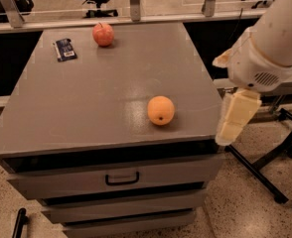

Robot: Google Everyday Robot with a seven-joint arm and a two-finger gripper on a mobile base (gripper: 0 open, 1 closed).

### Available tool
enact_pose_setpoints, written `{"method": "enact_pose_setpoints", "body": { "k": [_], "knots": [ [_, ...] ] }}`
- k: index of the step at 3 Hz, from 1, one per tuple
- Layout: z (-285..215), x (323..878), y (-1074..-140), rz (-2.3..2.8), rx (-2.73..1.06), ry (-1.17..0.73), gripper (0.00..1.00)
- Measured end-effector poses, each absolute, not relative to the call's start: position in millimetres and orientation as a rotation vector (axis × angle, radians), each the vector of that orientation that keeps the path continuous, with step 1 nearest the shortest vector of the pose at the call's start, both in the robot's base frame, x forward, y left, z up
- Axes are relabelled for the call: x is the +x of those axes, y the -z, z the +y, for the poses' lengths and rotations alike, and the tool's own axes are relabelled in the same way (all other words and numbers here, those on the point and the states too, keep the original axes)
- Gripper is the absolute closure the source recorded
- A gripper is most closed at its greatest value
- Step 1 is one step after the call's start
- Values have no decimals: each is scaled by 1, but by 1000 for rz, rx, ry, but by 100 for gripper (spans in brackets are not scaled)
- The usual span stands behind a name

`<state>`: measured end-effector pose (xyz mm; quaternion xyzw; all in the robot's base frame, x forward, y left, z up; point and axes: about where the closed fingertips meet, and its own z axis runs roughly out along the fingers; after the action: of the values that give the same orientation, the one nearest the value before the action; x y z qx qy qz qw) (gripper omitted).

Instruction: Move orange near rxbar blueberry

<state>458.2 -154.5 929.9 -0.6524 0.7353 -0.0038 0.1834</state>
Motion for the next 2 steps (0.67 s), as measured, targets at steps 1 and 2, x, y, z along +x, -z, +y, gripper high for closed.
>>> {"method": "enact_pose_setpoints", "body": {
  "k": [1,2],
  "knots": [
    [-106,471,-897,1993,-1906,-88,0],
    [-65,481,-869,1961,-1941,-194,0]
  ]
}}
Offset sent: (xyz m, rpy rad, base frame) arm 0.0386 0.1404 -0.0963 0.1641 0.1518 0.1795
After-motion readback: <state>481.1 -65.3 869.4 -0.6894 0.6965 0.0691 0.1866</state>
